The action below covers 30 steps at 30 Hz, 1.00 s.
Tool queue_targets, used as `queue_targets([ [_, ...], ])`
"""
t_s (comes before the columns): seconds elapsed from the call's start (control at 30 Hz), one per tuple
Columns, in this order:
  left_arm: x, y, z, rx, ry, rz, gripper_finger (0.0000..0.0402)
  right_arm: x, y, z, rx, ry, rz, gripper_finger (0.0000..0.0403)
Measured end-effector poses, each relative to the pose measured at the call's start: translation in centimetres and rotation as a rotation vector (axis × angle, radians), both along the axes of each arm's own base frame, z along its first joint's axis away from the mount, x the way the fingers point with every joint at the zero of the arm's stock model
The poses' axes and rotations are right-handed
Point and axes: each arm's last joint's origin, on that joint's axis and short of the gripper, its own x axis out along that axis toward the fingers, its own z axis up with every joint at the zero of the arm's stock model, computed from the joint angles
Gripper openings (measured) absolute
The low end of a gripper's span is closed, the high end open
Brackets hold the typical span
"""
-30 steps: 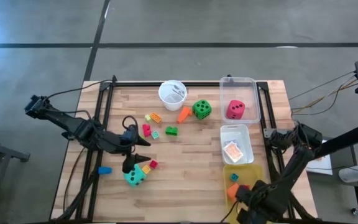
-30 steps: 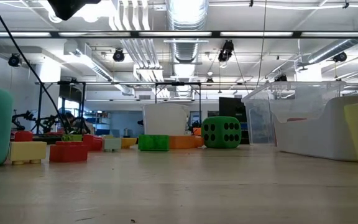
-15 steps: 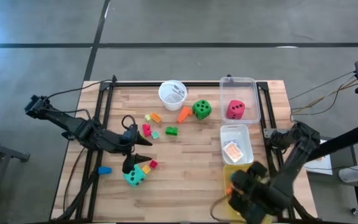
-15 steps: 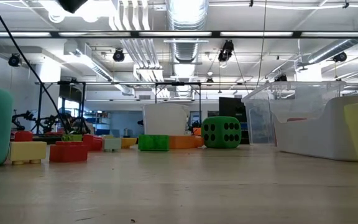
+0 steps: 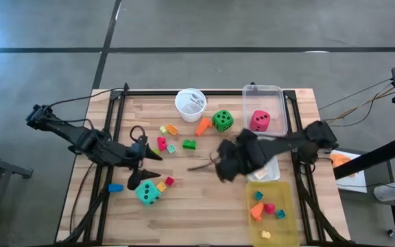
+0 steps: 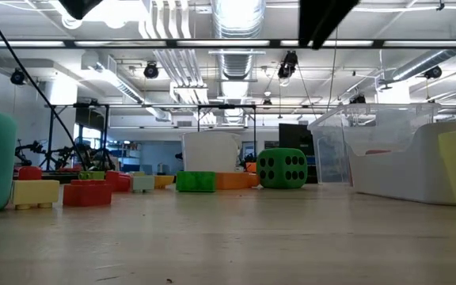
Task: Pick & Place Toys
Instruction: Put the green dice into the transparent bin
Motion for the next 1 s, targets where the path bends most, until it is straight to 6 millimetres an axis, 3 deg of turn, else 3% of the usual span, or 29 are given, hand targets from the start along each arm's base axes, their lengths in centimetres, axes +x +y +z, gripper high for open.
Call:
queue_targets([
  [0.1, -0.1, 0.1, -0.3, 0.02, 0.027, -0.003, 0.0314, 1.3, -2.8, 0.0, -0.011, -0.008, 0.018, 0.0325],
  [0.27, -0.4, 0.2, -0.6, 0.038, 0.067, -0.002, 0.0314, 2.9, -7.5, -0.1, 0.009, -0.128, -0.121, 0.0325],
  [0.47, -0.7, 0.3, -0.7, 0.021, 0.092, 0.016, 0.0314, 4.2, -11.4, -0.8, 0.025, -0.216, -0.221, 0.0325],
  [0.7, -0.8, 0.4, -0.7, 0.018, 0.094, 0.011, 0.0314, 5.3, -14.3, -3.4, 0.035, -0.144, -0.295, 0.0325],
  [1.0, -0.8, 0.4, -0.6, 0.004, 0.095, 0.019, 0.0314, 7.2, -16.3, -8.9, -0.005, 0.035, -0.303, 0.0325],
])
